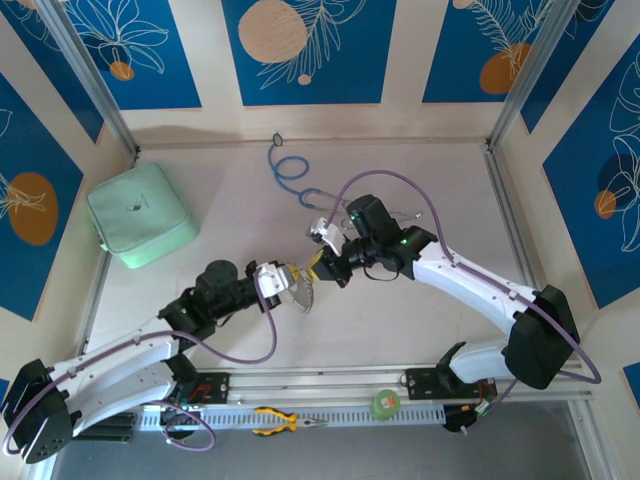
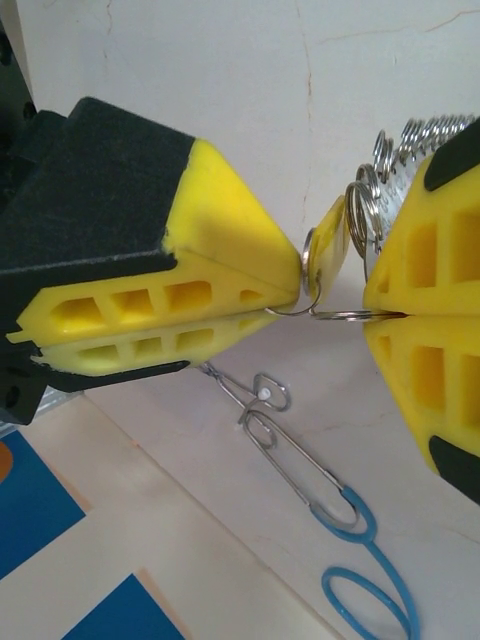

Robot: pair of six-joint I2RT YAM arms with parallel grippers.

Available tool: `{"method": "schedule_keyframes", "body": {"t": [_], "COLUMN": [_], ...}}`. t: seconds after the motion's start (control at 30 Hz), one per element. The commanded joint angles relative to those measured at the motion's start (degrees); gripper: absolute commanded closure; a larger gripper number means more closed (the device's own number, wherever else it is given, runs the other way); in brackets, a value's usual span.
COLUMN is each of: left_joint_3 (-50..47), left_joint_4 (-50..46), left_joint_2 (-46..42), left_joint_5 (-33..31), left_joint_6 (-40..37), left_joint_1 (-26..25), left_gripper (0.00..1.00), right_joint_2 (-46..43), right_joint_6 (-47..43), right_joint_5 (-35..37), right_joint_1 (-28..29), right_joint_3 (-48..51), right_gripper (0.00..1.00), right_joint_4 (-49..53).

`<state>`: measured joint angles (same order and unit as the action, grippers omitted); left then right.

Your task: Put the keys on the keyring

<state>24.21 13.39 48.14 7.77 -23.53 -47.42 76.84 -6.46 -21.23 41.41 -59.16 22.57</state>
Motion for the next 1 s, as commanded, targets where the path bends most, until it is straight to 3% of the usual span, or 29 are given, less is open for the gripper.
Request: {"method": "schedule_keyframes", "body": {"t": [0.0,0.23,0.43,0.67,0.97], "left_joint_3": [-0.6,-0.7,0.9,6.3,14.4], "left_joint_4": [3.9,4.1,1.6,-10.1,-22.5], "left_joint_2": [-1.2,-1.4,-2.4,-1.9,3.5], "left_joint_5": [-0.6,-0.4,-0.2,9.6,18.4], "left_joint_6": [-1.7,-1.7,6.9,20.7,28.5], "left_joint_1": [-0.9,-1.0,-1.0,-0.7,1.2], "left_gripper": [1.0,1.0,1.0,1.0,1.0], "right_joint_2": [0.1,-0.5,-6.4,-11.7,-14.7], "right_joint_6": [0.6,-1.7,-21.9,-44.7,-55.6], "right_joint_5": [-1.4,-1.7,10.2,15.5,13.9], "right_joint_1": [-0.3,0.0,2.2,3.7,5.1], "right_joint_3": [-1.6,-1.8,3.9,10.1,10.0], "right_gripper": [1.0,1.0,1.0,1.0,1.0], "right_joint_4": [1.3,2.1,-1.9,-12.0,-9.8]}}
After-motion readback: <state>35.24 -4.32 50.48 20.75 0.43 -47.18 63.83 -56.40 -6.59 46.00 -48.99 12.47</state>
